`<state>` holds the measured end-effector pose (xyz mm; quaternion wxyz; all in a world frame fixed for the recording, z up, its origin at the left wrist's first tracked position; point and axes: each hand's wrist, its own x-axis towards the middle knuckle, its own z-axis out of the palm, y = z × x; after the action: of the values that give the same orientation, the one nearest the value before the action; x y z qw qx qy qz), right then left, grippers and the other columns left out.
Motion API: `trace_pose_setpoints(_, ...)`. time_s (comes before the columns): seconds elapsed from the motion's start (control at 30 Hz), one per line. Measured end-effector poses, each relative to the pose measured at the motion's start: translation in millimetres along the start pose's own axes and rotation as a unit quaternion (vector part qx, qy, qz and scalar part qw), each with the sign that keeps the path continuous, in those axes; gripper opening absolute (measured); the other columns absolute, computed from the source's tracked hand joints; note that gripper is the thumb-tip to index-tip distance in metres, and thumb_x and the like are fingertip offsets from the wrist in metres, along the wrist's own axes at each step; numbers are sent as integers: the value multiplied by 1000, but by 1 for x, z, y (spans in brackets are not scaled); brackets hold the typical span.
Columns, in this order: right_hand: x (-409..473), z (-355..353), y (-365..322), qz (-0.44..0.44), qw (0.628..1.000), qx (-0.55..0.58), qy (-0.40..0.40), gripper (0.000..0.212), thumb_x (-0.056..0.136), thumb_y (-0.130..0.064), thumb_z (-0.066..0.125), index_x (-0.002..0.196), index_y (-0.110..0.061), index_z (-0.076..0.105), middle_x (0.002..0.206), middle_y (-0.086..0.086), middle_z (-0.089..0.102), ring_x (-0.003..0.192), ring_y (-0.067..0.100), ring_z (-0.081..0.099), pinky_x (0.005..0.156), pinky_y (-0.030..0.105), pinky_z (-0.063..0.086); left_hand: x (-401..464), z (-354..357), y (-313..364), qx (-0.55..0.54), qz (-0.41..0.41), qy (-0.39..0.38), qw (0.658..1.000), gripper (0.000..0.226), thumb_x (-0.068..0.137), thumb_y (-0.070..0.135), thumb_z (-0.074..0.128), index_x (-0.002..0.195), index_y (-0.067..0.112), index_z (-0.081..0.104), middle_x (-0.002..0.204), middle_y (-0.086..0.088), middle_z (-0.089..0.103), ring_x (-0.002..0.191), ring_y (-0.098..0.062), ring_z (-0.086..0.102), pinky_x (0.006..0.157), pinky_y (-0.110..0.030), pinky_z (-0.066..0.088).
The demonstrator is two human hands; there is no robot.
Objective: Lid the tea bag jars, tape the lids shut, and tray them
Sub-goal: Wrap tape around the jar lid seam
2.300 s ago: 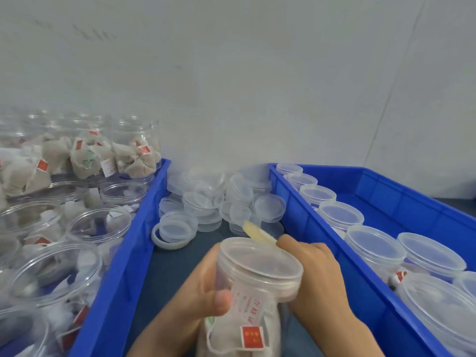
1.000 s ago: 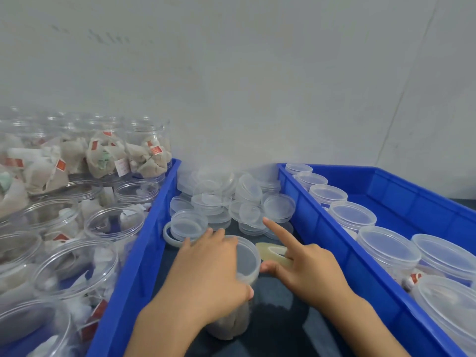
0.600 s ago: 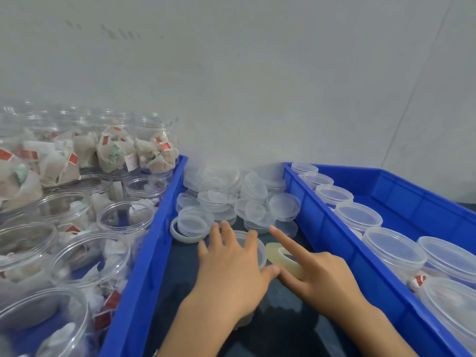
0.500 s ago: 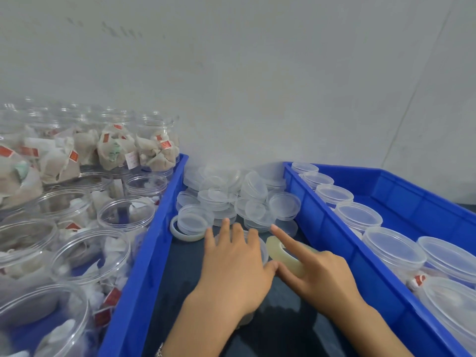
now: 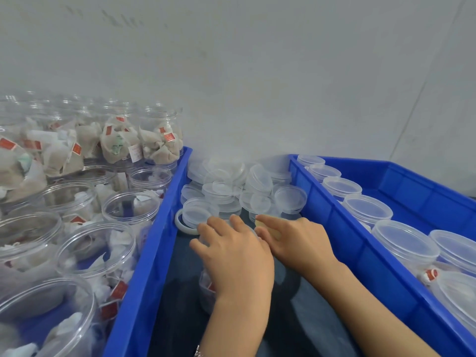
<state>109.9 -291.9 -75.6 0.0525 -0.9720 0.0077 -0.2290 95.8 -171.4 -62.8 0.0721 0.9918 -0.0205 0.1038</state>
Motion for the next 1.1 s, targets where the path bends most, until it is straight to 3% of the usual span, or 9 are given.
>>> trace_pose_setpoints(0.13, 16, 9, -6, -2, 1000, -19, 5, 24, 88, -46, 38, 75, -28, 50, 58, -8, 53, 59, 16, 51, 44, 24, 20, 3, -2, 0, -10, -8, -2, 1000, 47, 94, 44, 31, 132, 19, 41, 126, -16, 44, 115, -34, 38, 86, -42, 33)
trace_pose_setpoints(0.37, 52, -1, 14, 105, 993, 48, 11, 30, 92, -39, 36, 78, -19, 54, 74, 1, 63, 75, 27, 56, 59, 33, 40, -38, -14, 7, -97, 97, -16, 990, 34, 64, 41, 58, 90, 19, 66, 87, -11, 57, 85, -31, 52, 70, -40, 35)
trace_pose_setpoints(0.47, 47, -1, 6, 57, 997, 50, -9, 28, 91, -46, 37, 104, -36, 59, 78, -1, 67, 78, 25, 59, 56, 31, 37, -29, -13, 10, -73, 102, -27, 992, 34, 80, 42, 46, 108, 23, 46, 108, -10, 47, 102, -28, 42, 78, -43, 28)
trace_pose_setpoints(0.6, 17, 15, 11, 58, 996, -60, -37, 57, 91, -52, 36, 143, -32, 26, 88, 4, 68, 80, 21, 62, 58, 29, 37, -19, -7, 12, -72, 106, 5, 992, 37, 85, 35, 44, 119, 21, 40, 111, -7, 45, 103, -28, 43, 78, -41, 28)
trace_pose_setpoints(0.7, -8, 20, 14, 21, 989, -93, -116, 36, 93, -40, 39, 126, -26, 38, 96, -1, 66, 82, 21, 61, 59, 28, 33, -17, -10, 13, -81, 101, 10, 992, 23, 87, 29, 43, 109, 24, 42, 109, -5, 46, 101, -27, 43, 74, -40, 25)
trace_pose_setpoints(0.77, -23, 22, 7, 18, 987, -66, -144, 9, 93, -33, 41, 91, -25, 43, 96, -4, 65, 75, 17, 55, 55, 27, 33, -15, -10, 14, -83, 94, 11, 992, 21, 88, 28, 41, 108, 24, 43, 107, -4, 46, 100, -26, 42, 70, -40, 21)
trace_pose_setpoints(0.87, -38, 27, 2, 48, 979, 54, -189, 36, 93, -19, 45, 63, -29, 28, 80, -5, 55, 75, 11, 46, 64, 26, 43, -10, -10, 16, -75, 90, -8, 993, 27, 87, 28, 43, 113, 22, 45, 111, -2, 45, 103, -27, 39, 70, -40, 19)
trace_pose_setpoints(1.0, -48, 35, 4, 33, 986, 57, -153, 10, 91, -34, 46, 82, -30, 50, 86, -11, 55, 88, 11, 53, 82, 29, 43, -1, -14, 19, -47, 87, -50, 994, 35, 83, 24, 46, 117, 18, 48, 115, -1, 45, 106, -26, 36, 70, -40, 20)
trace_pose_setpoints(1.1, -51, 43, 5, -9, 992, 30, -125, 28, 91, -44, 40, 113, -30, 50, 114, -11, 54, 104, 12, 49, 88, 29, 37, 8, -17, 20, -41, 85, -75, 993, 34, 84, 23, 45, 117, 18, 52, 119, -1, 48, 112, -24, 38, 71, -39, 23)
